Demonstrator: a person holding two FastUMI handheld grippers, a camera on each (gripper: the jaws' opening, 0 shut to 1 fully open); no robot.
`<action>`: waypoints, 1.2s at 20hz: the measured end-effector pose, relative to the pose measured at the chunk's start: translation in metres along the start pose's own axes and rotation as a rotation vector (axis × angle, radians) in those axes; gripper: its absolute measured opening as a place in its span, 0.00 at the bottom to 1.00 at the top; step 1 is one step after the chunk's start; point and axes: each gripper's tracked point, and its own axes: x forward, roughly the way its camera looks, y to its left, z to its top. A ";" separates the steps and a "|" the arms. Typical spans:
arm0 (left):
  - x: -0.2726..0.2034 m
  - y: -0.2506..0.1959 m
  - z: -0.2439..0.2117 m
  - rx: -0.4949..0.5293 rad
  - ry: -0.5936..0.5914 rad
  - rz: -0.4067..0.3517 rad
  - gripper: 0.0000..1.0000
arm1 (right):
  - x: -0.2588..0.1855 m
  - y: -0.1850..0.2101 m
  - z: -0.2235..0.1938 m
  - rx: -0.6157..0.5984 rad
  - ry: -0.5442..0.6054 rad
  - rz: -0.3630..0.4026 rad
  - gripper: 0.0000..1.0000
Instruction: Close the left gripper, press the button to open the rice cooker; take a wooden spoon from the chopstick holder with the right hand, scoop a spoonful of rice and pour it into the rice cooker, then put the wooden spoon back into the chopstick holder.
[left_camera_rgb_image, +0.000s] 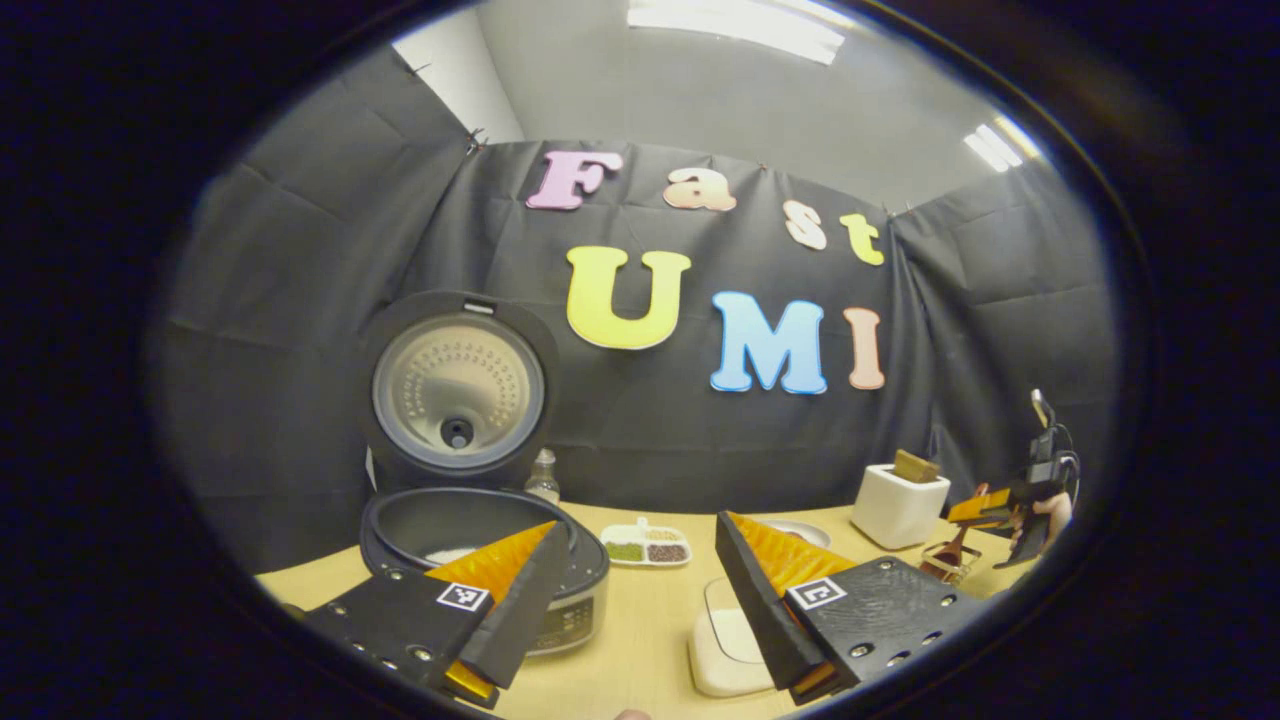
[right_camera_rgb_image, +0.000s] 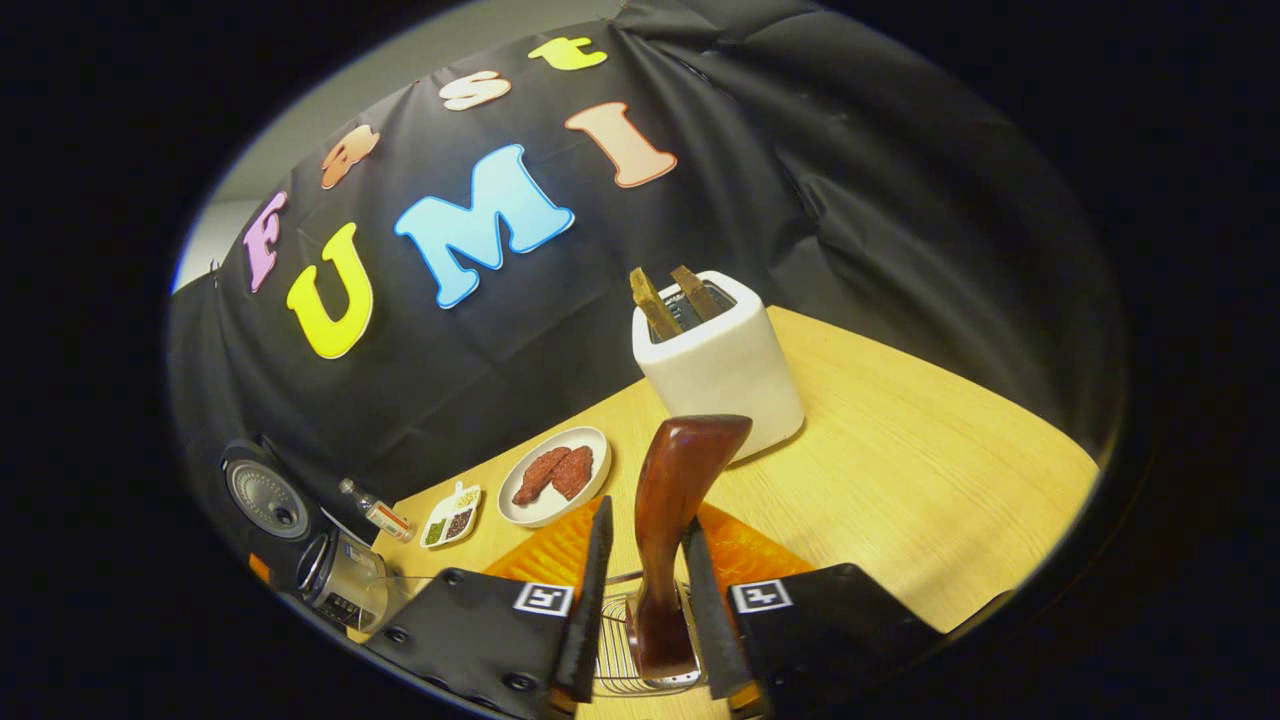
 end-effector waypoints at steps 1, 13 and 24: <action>0.005 0.008 0.011 0.013 -0.025 0.026 0.92 | -0.006 0.002 0.004 -0.028 -0.026 0.010 0.45; 0.115 0.096 0.128 0.257 -0.200 0.257 0.91 | -0.106 0.016 0.044 -0.345 -0.405 -0.023 0.98; 0.191 0.146 0.193 0.402 -0.248 0.343 0.91 | -0.135 0.045 0.008 -0.484 -0.433 0.041 0.98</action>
